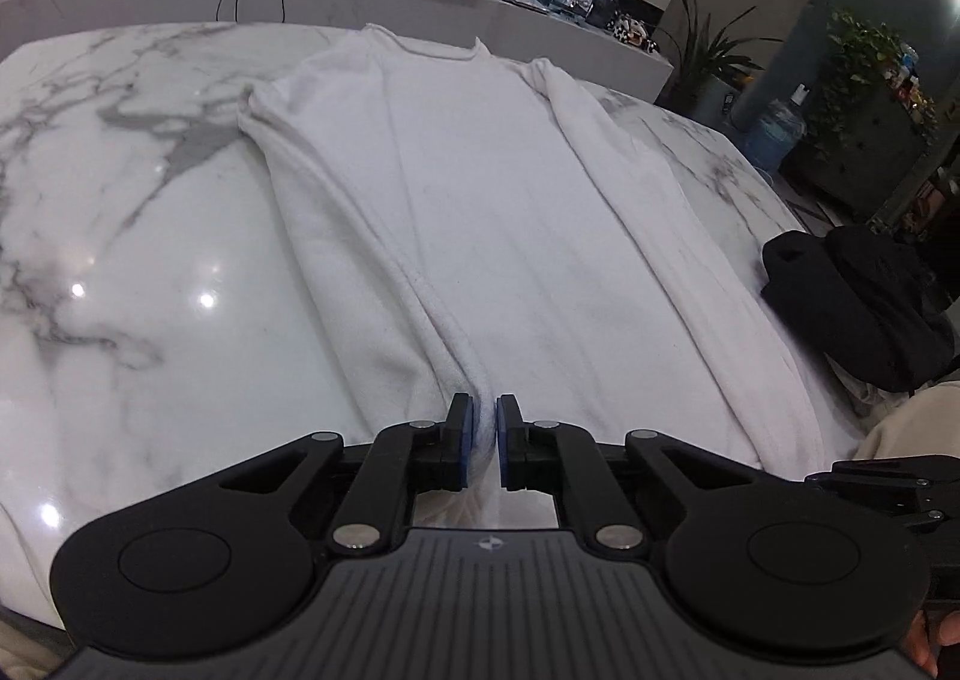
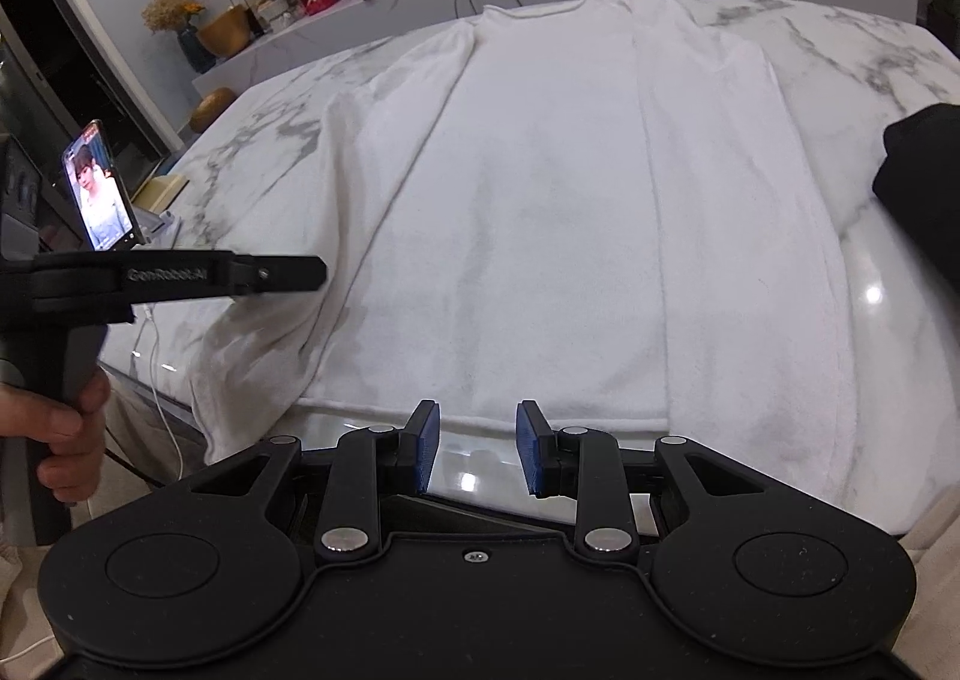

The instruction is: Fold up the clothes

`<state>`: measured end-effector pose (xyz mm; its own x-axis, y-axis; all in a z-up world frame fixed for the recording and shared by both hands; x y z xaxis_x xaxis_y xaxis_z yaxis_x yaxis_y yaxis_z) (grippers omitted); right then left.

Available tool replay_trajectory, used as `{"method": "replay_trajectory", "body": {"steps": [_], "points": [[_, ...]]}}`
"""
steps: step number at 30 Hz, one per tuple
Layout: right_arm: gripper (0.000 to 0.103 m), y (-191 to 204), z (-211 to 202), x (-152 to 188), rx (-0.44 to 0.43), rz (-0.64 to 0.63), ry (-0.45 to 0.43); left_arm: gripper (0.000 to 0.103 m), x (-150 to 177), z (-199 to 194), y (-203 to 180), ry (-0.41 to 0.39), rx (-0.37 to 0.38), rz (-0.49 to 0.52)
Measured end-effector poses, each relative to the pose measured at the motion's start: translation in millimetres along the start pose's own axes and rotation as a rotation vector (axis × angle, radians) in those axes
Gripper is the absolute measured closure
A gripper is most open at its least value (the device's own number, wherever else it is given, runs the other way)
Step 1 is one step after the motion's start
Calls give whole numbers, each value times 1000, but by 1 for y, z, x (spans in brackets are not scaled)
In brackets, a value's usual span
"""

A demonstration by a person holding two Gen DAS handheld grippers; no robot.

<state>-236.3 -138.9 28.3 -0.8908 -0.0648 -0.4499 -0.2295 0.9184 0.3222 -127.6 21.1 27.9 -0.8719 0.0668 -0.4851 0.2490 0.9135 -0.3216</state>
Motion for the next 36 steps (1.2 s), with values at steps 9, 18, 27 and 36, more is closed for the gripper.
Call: {"method": "replay_trajectory", "body": {"steps": [9, 18, 27, 36], "points": [[75, -10, -2, 4, 4, 42, -1, 54, 19, -21, -8, 45, -41, -11], [75, -5, -3, 7, -4, 28, -2, 53, 30, -20, -20, 115, 103, -83], [75, -17, -20, 7, 45, 57, -38, 53, 43, -24, -34, 118, 61, 13], [73, -6, -12, 8, 23, 25, -21, 53, 41, -46, 33, 22, -197, -156]]}}
Point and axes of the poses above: each gripper's, at about its wrist camera, not at the fingertips, and z roughly the way its jaws point, y to its left, x to its underside, the point moved 5 cm from there along z, roughly the way its jaws point, and after that the axes turned 8 degrees about y, right-handed, at the moved point
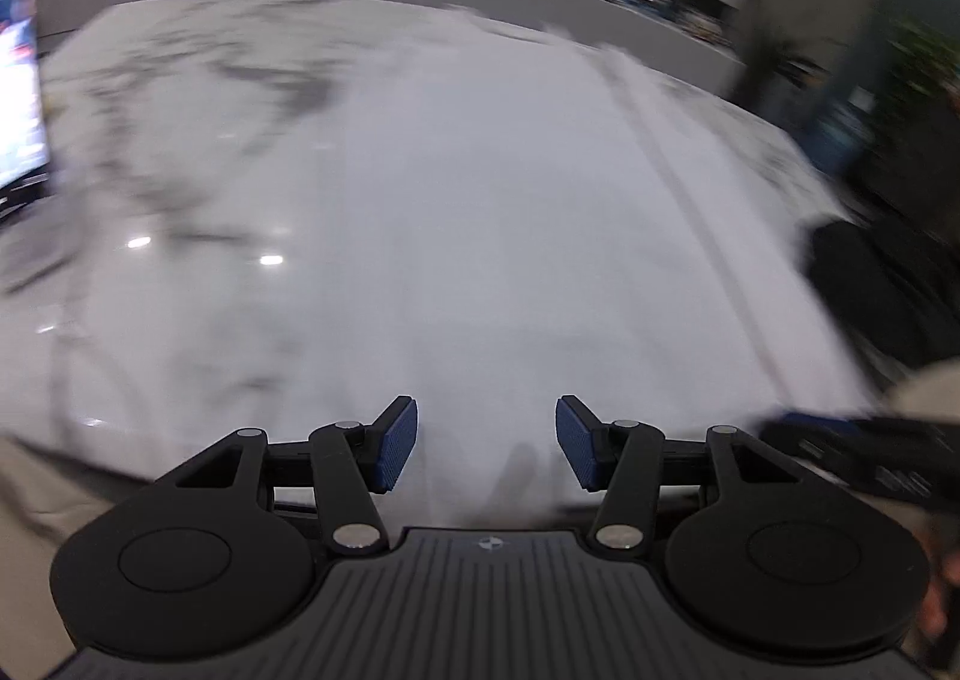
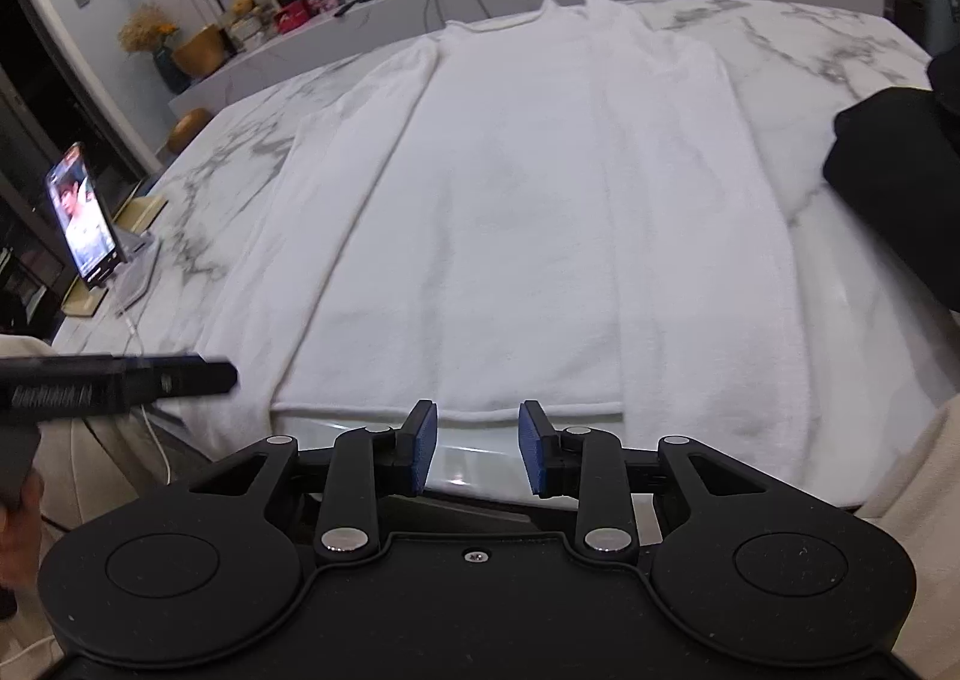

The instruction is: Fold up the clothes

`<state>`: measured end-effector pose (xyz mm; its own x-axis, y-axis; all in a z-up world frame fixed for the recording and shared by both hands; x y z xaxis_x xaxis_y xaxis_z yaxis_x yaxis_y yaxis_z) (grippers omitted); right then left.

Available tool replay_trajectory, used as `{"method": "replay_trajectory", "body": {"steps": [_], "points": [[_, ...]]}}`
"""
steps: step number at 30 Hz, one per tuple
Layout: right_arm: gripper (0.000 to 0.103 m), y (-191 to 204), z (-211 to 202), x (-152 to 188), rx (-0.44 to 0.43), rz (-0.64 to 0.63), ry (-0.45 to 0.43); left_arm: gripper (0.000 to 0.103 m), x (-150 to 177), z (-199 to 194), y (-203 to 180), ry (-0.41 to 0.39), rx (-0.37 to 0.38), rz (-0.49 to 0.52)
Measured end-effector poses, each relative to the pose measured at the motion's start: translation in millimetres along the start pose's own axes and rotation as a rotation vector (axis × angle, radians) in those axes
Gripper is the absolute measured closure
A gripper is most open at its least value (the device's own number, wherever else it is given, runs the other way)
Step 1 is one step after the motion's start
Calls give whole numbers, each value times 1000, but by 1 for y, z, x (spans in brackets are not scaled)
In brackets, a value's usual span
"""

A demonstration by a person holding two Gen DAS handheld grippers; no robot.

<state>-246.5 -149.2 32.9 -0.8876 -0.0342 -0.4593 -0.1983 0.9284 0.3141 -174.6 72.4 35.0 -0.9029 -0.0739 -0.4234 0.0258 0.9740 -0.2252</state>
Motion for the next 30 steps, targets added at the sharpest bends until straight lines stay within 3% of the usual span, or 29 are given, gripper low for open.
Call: {"method": "replay_trajectory", "body": {"steps": [5, 12, 17, 20, 30], "points": [[72, 4, 2, 2, -10, -13, 9, 53, -2, 10, 21, 13, -77, -71], [71, 9, 2, 4, -20, -22, 8, 56, 1, 13, 17, 6, -122, -21], [70, 10, 5, 5, -29, -20, 20, 84, 5, 14, 9, -9, -104, 24], [70, 13, 6, 5, -37, -23, 24, 94, 5, 15, 6, -15, -80, 26], [70, 8, 3, 5, -38, -10, 15, 96, -2, 2, -9, -57, 16, 42]]}}
Point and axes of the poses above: each gripper's, at about its wrist camera, not at the fingertips, and z roughly the way its jaws point, y to its left, x to its underside, the point moved 5 cm from there along z, roughly the way its jaws point, and after that the axes turned 8 degrees about y, right-handed, at the moved point
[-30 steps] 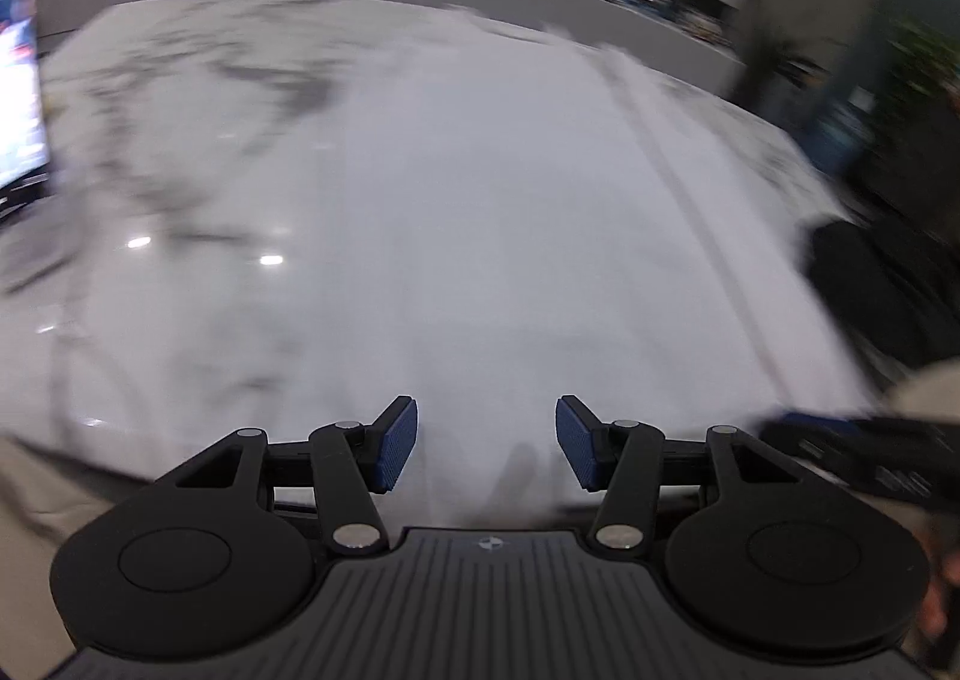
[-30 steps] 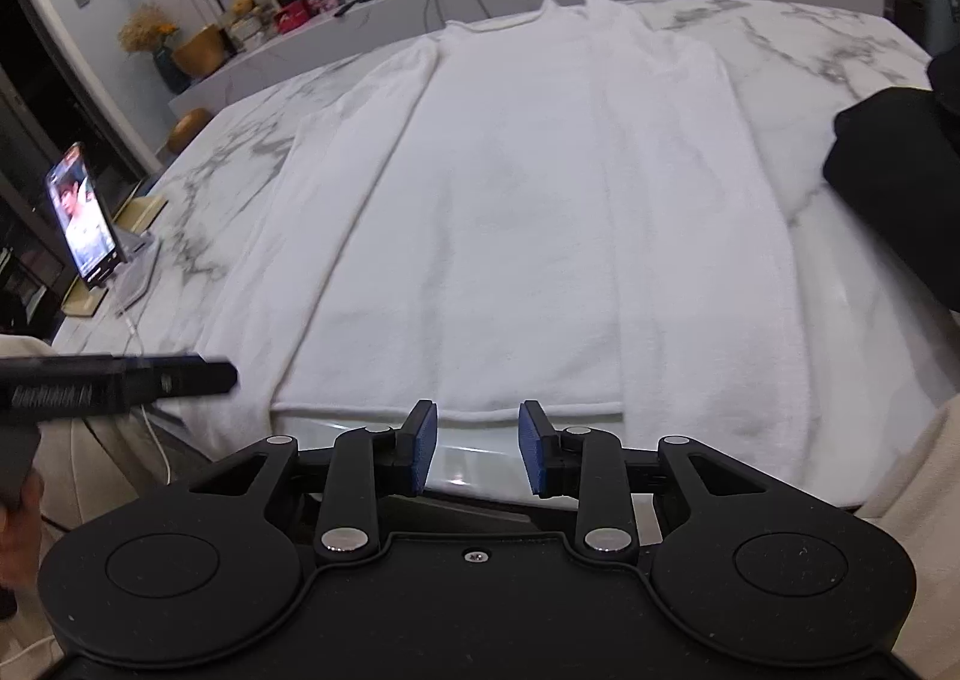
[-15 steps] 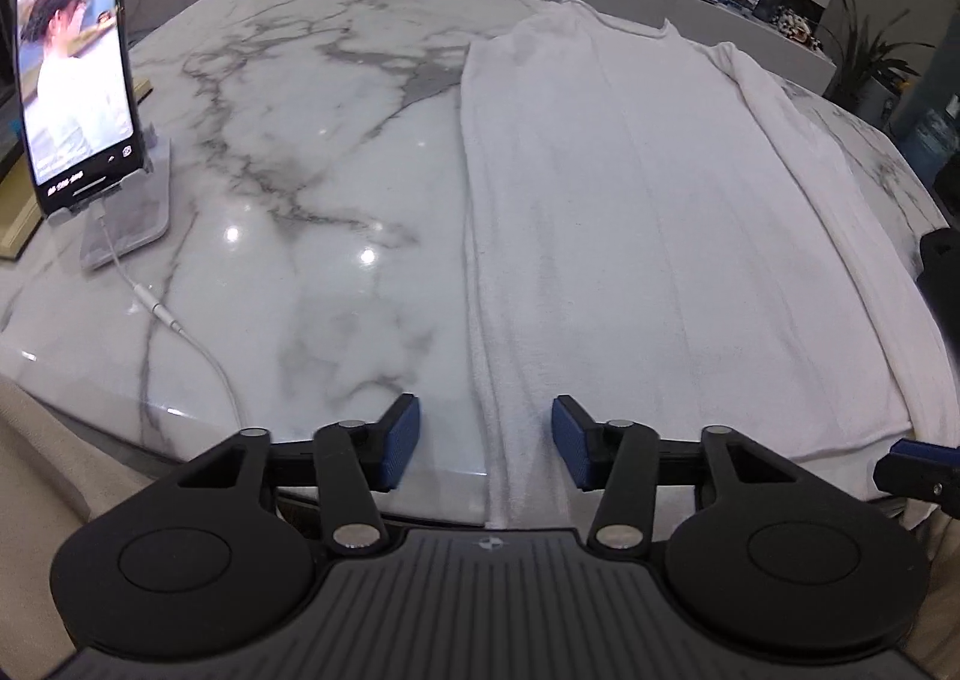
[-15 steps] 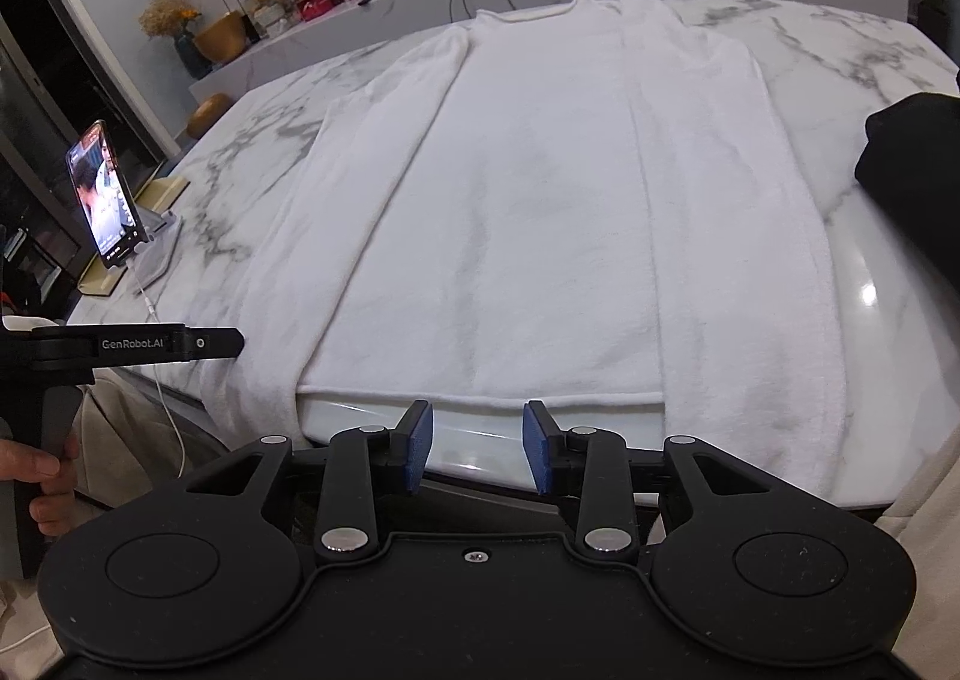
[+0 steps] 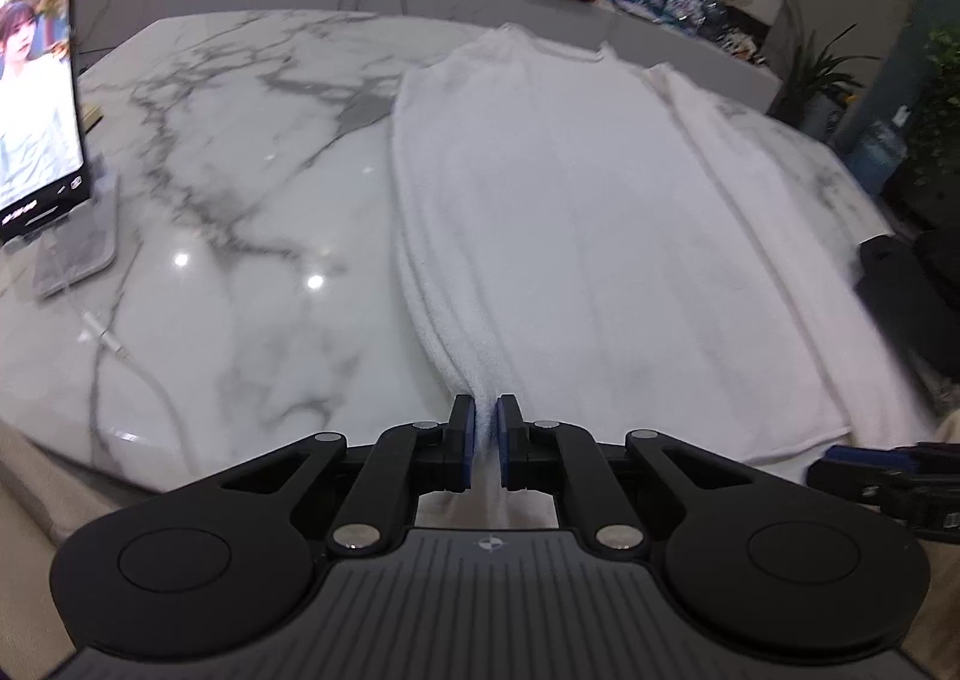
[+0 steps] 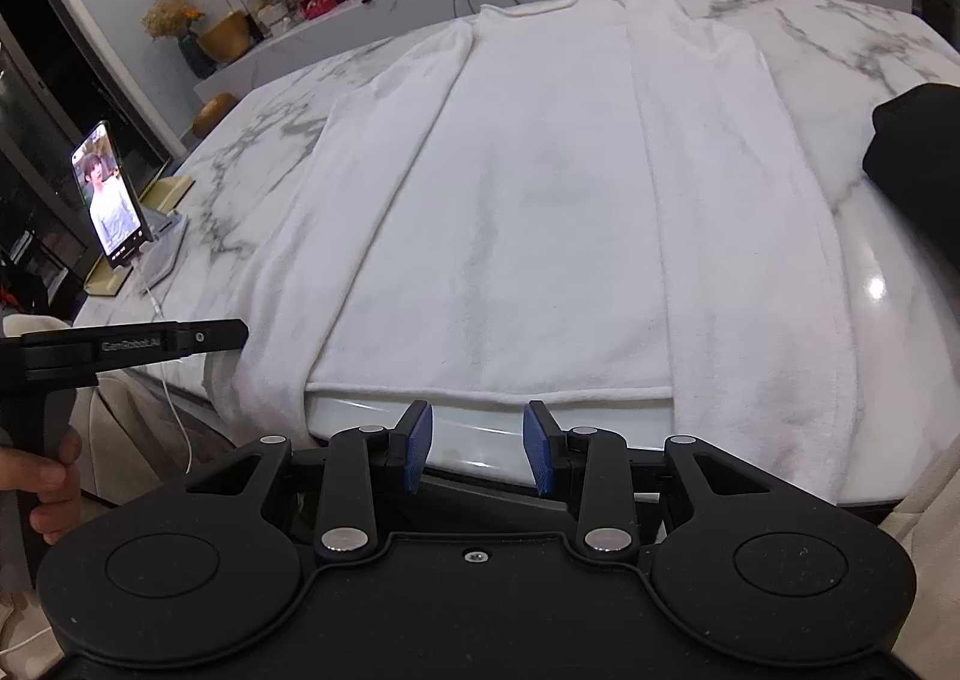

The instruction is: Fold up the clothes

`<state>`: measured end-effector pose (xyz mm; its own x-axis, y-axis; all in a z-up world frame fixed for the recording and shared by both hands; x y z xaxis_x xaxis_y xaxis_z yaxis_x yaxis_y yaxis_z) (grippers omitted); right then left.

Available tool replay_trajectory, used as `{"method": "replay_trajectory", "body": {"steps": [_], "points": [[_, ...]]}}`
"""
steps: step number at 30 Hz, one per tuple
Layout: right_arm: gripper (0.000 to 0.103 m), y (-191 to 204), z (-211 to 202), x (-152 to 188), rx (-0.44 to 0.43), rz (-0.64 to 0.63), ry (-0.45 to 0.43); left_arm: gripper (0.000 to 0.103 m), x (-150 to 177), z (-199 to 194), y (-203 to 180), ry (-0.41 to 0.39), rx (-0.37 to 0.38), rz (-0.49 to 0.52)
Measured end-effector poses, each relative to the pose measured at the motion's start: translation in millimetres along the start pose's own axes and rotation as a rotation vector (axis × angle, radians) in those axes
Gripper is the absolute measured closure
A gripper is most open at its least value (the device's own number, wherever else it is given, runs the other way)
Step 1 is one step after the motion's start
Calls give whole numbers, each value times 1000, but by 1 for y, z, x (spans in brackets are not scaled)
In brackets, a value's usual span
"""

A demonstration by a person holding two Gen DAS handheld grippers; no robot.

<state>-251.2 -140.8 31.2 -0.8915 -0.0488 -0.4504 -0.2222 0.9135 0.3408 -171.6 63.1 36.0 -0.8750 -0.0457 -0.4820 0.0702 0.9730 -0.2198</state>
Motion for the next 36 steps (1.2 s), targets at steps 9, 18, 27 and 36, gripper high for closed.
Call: {"method": "replay_trajectory", "body": {"steps": [9, 18, 27, 36], "points": [[70, -6, -3, -2, 6, 9, -9, 97, -21, 5, -30, 1, 107, 51], [70, -17, -5, -5, 16, 33, -13, 97, -28, 42, -53, 72, 139, 84], [70, -22, 5, -13, 92, -1, 3, 90, -24, 49, -65, 110, 148, 127], [70, -24, 12, -19, 115, -3, 24, 64, -11, 36, -70, 139, 182, 147]]}}
Point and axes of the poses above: each gripper's, at about its wrist camera, not at the fingertips, and z roughly the way its jaws point, y to its left, x to its underside, the point moved 5 cm from there along z, roughly the way its jaws point, and after that the axes turned 8 degrees about y, right-handed, at the moved point
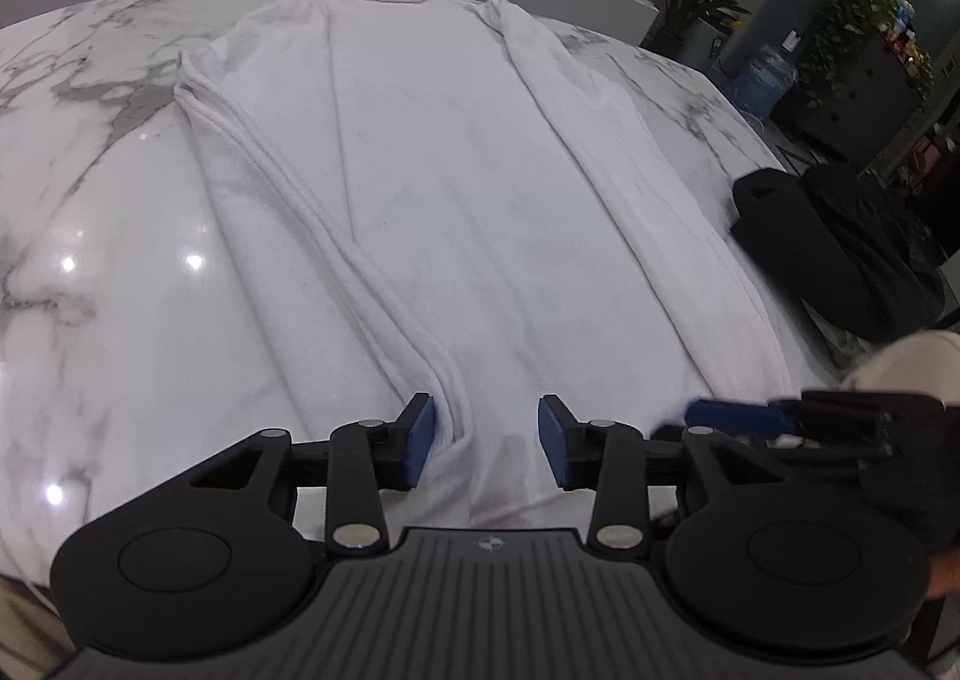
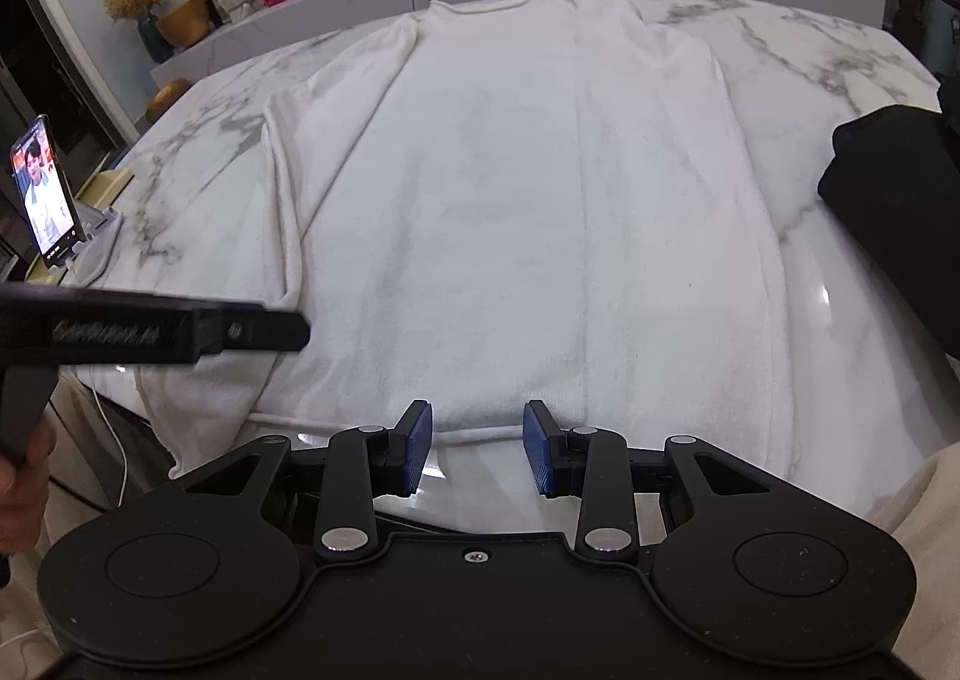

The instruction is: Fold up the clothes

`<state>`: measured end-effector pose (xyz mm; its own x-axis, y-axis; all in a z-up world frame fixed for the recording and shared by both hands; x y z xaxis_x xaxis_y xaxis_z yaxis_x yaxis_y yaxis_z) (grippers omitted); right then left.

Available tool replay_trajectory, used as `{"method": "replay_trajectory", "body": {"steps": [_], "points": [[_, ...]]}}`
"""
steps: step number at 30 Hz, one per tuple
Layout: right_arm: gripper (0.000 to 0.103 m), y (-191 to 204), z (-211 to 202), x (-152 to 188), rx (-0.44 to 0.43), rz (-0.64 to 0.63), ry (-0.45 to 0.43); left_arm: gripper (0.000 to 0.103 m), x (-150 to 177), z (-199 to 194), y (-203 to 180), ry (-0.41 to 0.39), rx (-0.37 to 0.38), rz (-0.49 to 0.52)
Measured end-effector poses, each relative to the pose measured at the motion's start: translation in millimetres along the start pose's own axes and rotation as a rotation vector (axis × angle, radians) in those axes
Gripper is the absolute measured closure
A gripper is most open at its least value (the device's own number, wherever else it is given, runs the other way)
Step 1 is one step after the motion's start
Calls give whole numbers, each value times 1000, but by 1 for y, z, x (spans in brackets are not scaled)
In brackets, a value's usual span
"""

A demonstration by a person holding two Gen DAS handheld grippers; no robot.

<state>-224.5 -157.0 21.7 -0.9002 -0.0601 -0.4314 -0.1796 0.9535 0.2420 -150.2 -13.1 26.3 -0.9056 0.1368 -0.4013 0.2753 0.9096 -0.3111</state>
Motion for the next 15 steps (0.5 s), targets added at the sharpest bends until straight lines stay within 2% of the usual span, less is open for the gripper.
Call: {"method": "replay_trajectory", "body": {"steps": [7, 11, 15], "points": [[70, 29, -9, -29, -78, -55, -11, 63, 17, -9, 3, -7, 35, -13], [70, 56, 0, -48, -144, -109, 64, 59, 23, -16, -2, -21, 19, 24], [70, 73, 6, -58, -191, -128, 129, 56, 29, -18, -6, -38, 43, 32]]}}
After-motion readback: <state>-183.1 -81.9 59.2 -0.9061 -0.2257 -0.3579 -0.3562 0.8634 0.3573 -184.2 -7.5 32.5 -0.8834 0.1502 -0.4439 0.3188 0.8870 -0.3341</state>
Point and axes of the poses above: each gripper's, at about its wrist camera, not at the fingertips, and z roughly the way its jaws point, y to its left, x to its underside, the point moved 5 cm from there along z, roughly the way its jaws point, and after that the axes turned 8 degrees about y, right-handed, at the moved point
